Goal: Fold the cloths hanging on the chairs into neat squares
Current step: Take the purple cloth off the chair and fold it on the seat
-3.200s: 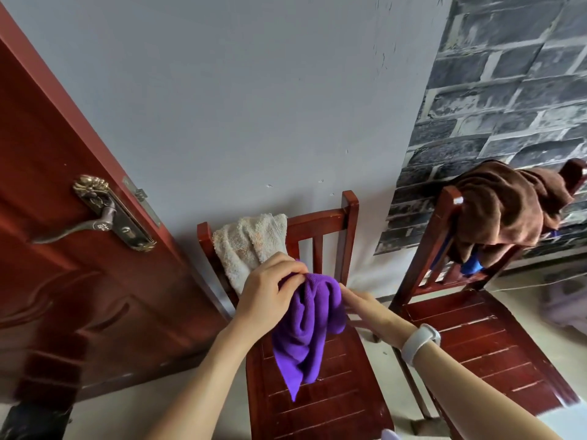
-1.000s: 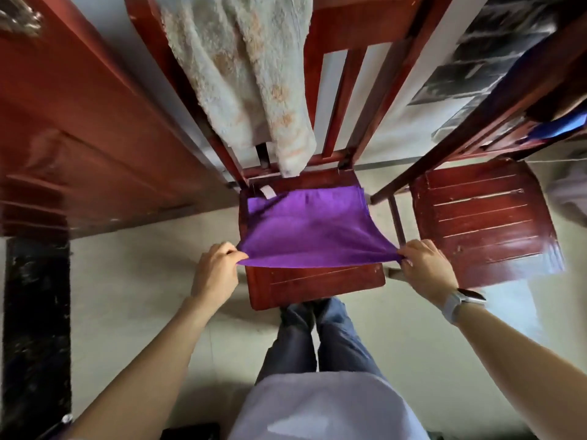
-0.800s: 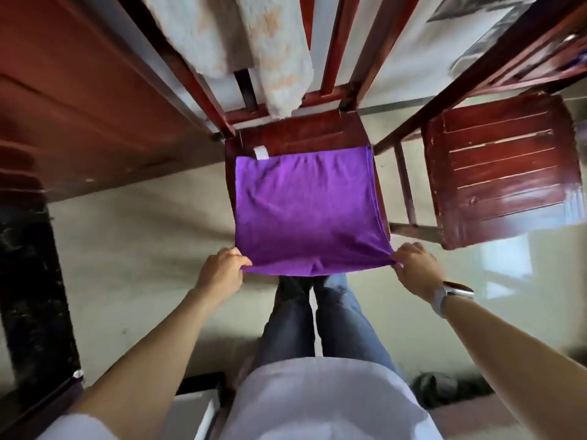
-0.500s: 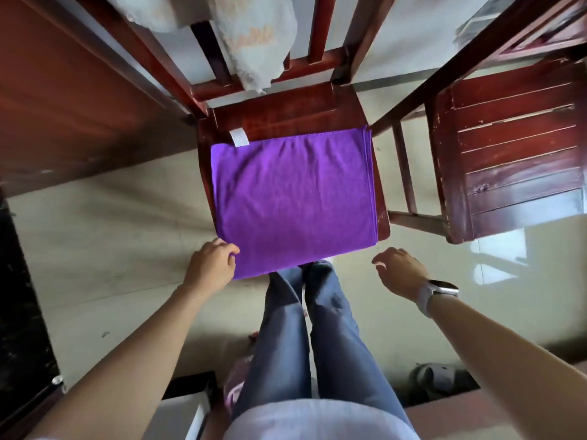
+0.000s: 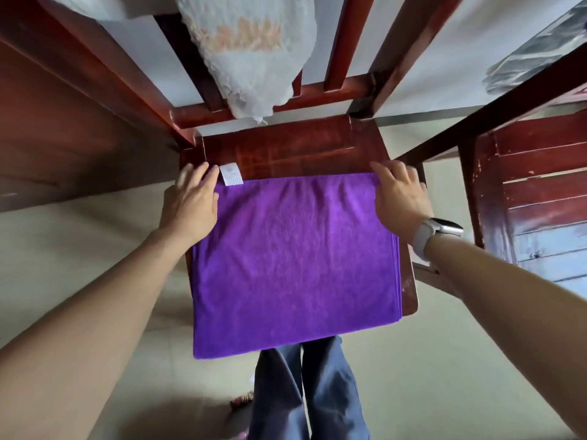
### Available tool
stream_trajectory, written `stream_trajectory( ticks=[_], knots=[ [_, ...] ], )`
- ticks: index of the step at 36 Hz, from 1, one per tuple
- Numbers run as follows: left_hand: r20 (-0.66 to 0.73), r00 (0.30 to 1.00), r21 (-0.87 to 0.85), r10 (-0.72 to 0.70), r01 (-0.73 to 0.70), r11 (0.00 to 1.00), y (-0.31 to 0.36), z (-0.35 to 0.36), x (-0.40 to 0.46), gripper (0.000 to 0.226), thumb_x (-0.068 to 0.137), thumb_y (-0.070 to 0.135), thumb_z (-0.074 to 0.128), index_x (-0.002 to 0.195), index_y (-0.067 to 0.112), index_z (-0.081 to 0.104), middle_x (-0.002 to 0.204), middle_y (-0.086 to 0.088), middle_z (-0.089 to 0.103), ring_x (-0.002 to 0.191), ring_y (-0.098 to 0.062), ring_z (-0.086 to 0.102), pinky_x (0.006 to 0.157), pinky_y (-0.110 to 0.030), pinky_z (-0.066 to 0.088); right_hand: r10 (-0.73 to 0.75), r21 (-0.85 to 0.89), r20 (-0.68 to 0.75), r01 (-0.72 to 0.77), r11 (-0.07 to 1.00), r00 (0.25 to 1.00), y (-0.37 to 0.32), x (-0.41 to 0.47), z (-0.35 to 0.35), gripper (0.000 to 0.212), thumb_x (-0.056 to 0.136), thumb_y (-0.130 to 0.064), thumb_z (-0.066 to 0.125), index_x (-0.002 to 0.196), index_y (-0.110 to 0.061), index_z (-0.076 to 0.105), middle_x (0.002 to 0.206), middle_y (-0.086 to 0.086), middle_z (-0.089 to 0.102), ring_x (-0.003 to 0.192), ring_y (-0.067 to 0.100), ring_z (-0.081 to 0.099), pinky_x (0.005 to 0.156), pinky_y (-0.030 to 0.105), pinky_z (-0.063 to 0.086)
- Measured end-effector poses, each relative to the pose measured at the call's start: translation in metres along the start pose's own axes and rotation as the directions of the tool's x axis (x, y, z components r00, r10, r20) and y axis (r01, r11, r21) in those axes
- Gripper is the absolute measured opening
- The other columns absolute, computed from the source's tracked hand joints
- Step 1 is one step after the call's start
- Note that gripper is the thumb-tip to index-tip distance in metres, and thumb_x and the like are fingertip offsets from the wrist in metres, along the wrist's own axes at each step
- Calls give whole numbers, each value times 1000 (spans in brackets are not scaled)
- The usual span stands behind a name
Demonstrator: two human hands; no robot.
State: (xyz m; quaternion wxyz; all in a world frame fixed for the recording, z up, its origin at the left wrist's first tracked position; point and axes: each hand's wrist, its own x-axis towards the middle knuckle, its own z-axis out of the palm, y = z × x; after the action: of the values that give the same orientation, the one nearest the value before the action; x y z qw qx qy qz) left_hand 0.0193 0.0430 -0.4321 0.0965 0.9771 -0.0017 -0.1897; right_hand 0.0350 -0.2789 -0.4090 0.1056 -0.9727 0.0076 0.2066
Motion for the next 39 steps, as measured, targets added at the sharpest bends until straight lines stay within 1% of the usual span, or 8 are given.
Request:
stream_trajectory(
  ticks=[11,16,19,22,24,27,33,39],
  knots=[
    [-99,995,-165,14,-31,986,-8,-9,7,10,83,8,60,90,5,66,97,-13,61,93,-33,57,78,-40,45,-18,-69,-61,14,998,998,-2,26,2,23,90,-18,47,109,-12,59,116,14,53,114,33,41,92,41,32],
    [206,979,-441,7,87,893,-6,-23,-3,16,87,2,53,93,7,68,96,-5,67,92,-19,59,80,-21,44,-39,-96,118,50,994,992,5,16,-1,27,90,-18,47,116,-14,55,116,10,60,112,30,48,91,39,32],
    [632,764,-542,130,317,778,-7,-41,-9,17,86,-3,55,89,9,66,90,-2,67,84,-10,58,69,-4,42,-43,201,396,-42,979,917,9,14,-21,15,91,-9,48,94,-5,63,78,12,58,74,26,55,70,30,39],
    [787,583,-532,202,476,700,-10,-50,-14,22,85,-5,55,85,13,68,81,6,69,75,-2,61,68,-9,45,-103,367,745,-276,888,659,20,10,-47,14,90,-5,53,89,4,64,67,5,54,59,10,52,60,19,46],
    [676,730,-493,101,345,799,-11,-44,-11,23,86,0,56,79,19,66,78,6,67,75,-6,58,68,-15,43,-66,282,780,-256,925,623,27,11,-50,14,89,-8,56,96,-1,66,85,12,64,74,18,58,70,25,50],
    [198,977,-349,-76,142,926,-10,-26,-1,14,86,5,57,84,13,68,92,-5,65,84,-20,56,71,-28,39,22,94,490,-78,992,872,33,22,-35,19,87,-16,59,101,-7,68,104,13,65,90,25,56,76,27,40],
    [-20,1000,-220,19,-23,975,-10,7,13,8,83,3,60,85,0,67,132,-10,52,122,-31,45,101,-36,36,-39,-40,148,46,998,988,32,31,-1,20,86,-12,54,103,-6,63,128,16,44,117,38,41,97,45,40],
    [-65,995,-171,81,-91,981,-9,5,12,6,81,-1,61,81,-5,65,124,-15,58,110,-35,54,93,-40,43,-60,16,44,59,998,997,29,31,6,22,85,-5,50,102,1,63,115,21,53,109,39,47,90,43,45]
  ],
)
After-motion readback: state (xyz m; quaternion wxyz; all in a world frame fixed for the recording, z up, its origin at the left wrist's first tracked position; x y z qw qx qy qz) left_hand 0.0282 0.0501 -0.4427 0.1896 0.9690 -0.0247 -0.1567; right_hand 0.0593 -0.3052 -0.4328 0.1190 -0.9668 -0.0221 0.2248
